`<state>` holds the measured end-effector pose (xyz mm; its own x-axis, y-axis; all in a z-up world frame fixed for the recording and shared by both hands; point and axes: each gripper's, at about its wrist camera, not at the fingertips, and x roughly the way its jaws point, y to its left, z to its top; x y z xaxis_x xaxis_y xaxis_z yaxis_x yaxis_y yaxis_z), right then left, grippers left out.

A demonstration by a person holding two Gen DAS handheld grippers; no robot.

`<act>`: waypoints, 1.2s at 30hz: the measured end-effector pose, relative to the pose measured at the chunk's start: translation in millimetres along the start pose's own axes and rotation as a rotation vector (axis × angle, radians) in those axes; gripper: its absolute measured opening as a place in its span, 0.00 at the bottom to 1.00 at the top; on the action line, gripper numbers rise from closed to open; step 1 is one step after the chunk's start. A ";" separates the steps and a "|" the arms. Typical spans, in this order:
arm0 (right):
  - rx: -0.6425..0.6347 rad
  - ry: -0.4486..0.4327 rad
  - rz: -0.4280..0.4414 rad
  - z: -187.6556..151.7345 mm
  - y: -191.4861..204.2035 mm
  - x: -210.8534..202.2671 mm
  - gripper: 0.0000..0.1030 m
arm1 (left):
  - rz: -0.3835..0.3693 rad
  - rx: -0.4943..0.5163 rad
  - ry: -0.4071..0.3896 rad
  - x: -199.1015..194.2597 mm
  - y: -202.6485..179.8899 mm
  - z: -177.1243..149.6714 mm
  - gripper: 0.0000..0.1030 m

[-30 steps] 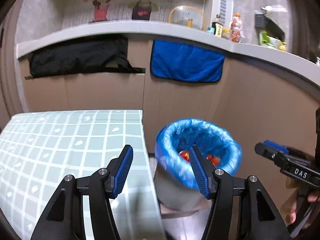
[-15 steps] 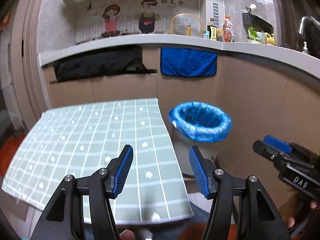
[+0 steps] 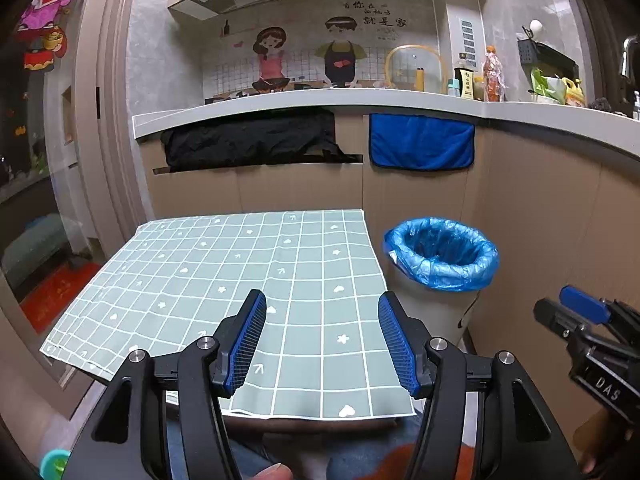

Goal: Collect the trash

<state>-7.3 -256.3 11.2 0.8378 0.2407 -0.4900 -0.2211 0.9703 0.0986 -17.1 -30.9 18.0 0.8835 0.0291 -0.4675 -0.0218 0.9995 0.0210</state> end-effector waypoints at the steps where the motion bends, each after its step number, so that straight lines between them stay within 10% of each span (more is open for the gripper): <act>1: -0.003 0.003 0.002 -1.0 0.9 -0.3 0.47 | 0.000 -0.002 0.001 0.5 0.5 0.8 0.57; 36: -0.028 -0.012 0.007 -1.5 0.0 -3.6 0.47 | -0.026 -0.009 0.013 -3.7 -3.1 -0.1 0.57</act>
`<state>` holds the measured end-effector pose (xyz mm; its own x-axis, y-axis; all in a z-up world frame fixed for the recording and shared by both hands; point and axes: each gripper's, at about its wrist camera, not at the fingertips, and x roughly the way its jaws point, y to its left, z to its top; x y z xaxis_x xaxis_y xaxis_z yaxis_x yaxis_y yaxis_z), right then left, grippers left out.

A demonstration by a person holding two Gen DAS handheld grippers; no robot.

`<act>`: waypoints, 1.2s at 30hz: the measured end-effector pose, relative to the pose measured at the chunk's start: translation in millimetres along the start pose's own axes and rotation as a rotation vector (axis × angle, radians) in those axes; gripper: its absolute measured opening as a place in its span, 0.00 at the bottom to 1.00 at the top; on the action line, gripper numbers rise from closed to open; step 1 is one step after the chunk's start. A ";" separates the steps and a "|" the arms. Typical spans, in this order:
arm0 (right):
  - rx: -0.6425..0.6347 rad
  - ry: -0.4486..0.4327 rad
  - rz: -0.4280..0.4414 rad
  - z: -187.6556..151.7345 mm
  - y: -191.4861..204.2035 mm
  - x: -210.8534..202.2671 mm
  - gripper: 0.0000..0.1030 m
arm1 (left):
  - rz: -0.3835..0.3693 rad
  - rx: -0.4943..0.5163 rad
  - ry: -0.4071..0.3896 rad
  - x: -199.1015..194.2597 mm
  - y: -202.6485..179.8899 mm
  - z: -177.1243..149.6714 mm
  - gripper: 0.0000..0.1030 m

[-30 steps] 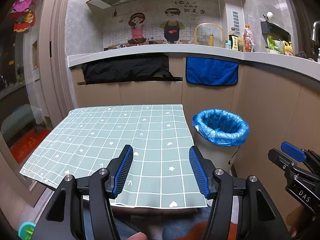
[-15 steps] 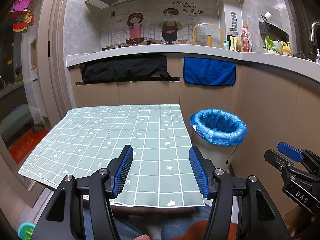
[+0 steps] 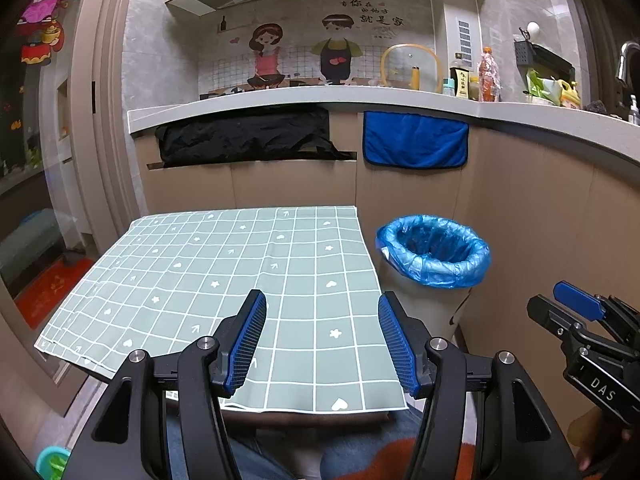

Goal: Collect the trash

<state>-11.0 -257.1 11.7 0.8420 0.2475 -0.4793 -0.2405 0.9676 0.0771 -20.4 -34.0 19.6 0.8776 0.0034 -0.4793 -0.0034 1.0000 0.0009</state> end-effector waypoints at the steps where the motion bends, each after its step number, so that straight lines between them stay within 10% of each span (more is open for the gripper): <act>1: 0.001 -0.003 -0.001 -0.3 -0.7 -0.3 0.47 | -0.003 0.002 0.001 1.1 1.5 -0.2 0.57; 36: 0.014 -0.022 -0.033 1.7 2.2 -10.5 0.47 | -0.058 0.055 0.006 -2.2 2.5 -1.0 0.57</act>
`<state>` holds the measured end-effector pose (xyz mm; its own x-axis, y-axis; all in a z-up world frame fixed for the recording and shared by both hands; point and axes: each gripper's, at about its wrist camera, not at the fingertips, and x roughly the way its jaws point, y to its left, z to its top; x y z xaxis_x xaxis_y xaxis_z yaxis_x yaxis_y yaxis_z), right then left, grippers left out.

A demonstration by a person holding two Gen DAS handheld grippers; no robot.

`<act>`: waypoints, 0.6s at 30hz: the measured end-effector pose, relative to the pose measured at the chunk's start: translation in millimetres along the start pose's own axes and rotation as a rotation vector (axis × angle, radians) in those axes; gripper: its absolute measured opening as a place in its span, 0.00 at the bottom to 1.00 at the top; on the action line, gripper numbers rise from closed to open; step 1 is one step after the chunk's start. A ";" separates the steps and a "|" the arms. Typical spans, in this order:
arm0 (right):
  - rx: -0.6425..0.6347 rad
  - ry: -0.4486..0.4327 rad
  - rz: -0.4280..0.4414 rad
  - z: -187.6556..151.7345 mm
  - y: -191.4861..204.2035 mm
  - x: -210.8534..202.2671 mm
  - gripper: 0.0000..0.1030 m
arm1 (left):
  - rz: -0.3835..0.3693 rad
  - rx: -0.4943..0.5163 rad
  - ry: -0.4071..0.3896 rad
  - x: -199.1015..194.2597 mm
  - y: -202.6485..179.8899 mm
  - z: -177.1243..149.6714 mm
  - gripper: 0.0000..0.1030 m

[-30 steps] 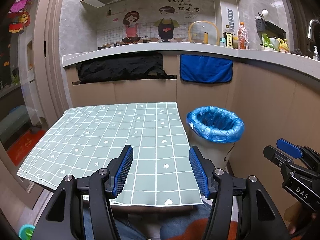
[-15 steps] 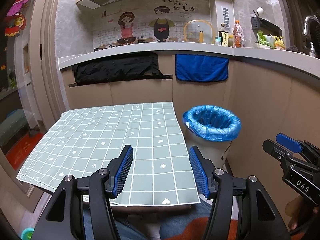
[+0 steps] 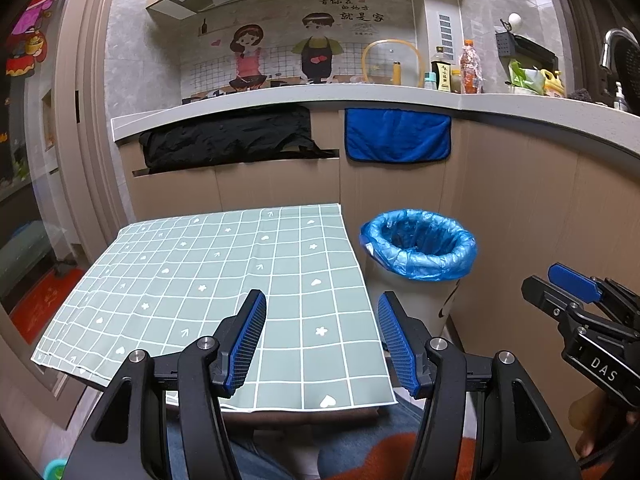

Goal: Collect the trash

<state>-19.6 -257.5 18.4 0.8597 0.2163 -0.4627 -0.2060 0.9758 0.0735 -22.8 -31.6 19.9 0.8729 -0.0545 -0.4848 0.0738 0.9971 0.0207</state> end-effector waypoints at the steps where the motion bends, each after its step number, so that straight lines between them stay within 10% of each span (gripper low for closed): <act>1: 0.001 0.001 0.001 -0.1 -0.1 0.0 0.47 | 0.001 0.000 0.000 0.0 -0.4 0.0 0.57; 18: 0.009 0.003 0.007 -0.2 0.4 -3.4 0.47 | -0.005 0.001 -0.008 -1.8 0.9 -0.7 0.57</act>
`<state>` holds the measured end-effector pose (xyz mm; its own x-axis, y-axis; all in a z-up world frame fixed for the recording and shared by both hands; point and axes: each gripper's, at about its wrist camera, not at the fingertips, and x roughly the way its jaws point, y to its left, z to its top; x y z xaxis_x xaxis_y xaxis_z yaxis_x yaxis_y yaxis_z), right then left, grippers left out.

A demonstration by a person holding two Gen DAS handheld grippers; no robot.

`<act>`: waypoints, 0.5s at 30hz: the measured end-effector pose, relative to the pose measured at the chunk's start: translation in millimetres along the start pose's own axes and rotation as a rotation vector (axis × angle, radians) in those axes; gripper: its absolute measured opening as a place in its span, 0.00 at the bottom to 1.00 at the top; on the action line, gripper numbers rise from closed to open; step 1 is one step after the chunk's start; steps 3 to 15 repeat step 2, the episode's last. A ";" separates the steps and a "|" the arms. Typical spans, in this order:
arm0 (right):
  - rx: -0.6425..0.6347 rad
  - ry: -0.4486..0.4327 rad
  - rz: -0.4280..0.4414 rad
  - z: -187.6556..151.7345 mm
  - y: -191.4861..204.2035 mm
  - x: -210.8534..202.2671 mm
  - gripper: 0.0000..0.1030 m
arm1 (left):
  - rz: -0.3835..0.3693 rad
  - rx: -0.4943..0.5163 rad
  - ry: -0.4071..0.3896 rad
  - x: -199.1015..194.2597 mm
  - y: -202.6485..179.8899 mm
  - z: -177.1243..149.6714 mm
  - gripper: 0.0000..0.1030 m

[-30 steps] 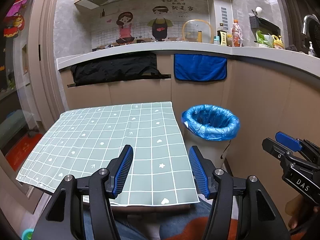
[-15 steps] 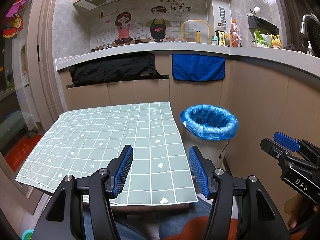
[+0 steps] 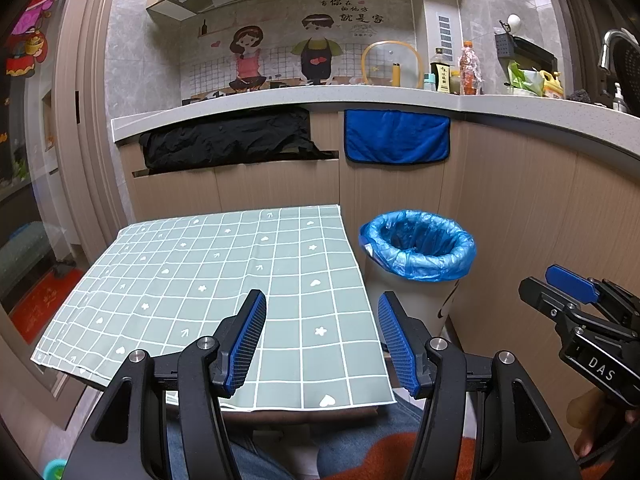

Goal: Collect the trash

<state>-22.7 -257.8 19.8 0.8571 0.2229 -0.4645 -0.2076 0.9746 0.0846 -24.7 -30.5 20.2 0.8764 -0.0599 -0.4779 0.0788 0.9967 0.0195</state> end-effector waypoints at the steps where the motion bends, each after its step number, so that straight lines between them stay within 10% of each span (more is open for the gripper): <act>1: 0.000 0.000 0.000 0.4 0.1 -0.6 0.47 | -0.002 0.001 -0.004 -1.0 -0.4 -0.2 0.57; 15: 0.000 0.000 0.000 0.7 0.3 -1.0 0.47 | -0.001 0.001 -0.005 -1.4 0.1 -0.4 0.57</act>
